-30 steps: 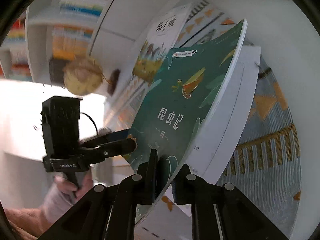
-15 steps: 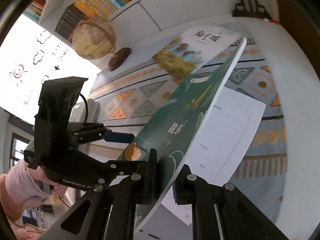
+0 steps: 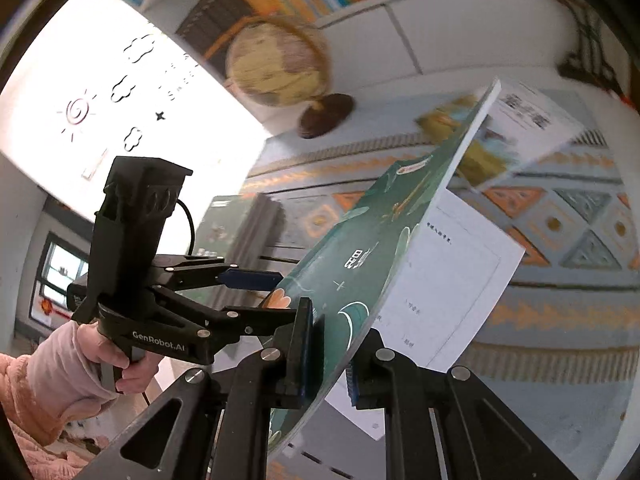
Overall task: Organize books
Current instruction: 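Carry the upright mantis-cover book beside the row with both tools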
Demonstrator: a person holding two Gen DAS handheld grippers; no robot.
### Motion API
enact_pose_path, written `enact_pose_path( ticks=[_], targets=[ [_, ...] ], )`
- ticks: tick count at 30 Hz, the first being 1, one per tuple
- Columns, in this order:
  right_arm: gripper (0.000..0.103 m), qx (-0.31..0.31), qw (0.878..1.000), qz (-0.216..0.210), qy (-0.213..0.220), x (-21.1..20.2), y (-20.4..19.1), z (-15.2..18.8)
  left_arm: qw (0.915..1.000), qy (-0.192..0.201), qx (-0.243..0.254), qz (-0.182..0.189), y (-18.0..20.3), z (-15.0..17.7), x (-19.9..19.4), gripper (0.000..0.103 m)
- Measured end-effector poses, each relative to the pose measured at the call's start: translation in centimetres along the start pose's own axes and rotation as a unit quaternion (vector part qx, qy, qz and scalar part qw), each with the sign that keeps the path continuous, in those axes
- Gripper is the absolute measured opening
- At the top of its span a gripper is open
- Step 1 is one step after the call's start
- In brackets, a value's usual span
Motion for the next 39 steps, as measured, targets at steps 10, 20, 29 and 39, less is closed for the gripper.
enact_pose_path(
  ticks=[10, 20, 29, 39],
  targets=[
    [0.014, -0.045, 0.998, -0.039, 0.030, 2.7, -10.3, -3.5, 0.9959, 0.085, -0.026, -0.014, -6.5, 1.8, -9.1, 0.065],
    [0.005, -0.008, 0.998, -0.066, 0.025, 14.1, -17.0, -3.7, 0.9842, 0.134, -0.115, -0.013, -17.2, 5.4, -13.7, 0.063],
    [0.004, 0.089, 0.996, -0.011, 0.002, 17.9, -15.2, -1.9, 0.9527, 0.145, -0.260, -0.063, -28.8, 8.1, -14.2, 0.063],
    [0.011, 0.083, 0.989, 0.040, -0.113, 20.8, -13.6, -0.6, 0.9531, 0.067, -0.293, -0.034, -27.1, 13.5, -11.8, 0.064]
  ],
)
Point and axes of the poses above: each gripper's, at about its wrist camera, not at the fingertips, and x roughly the way its jaws point, y to its right, z to its underside, the point moved 6 cm from there along x, roughly the way its jaws point, and after that the axes turned 9 degrees about -x, right-handed, at the moved point
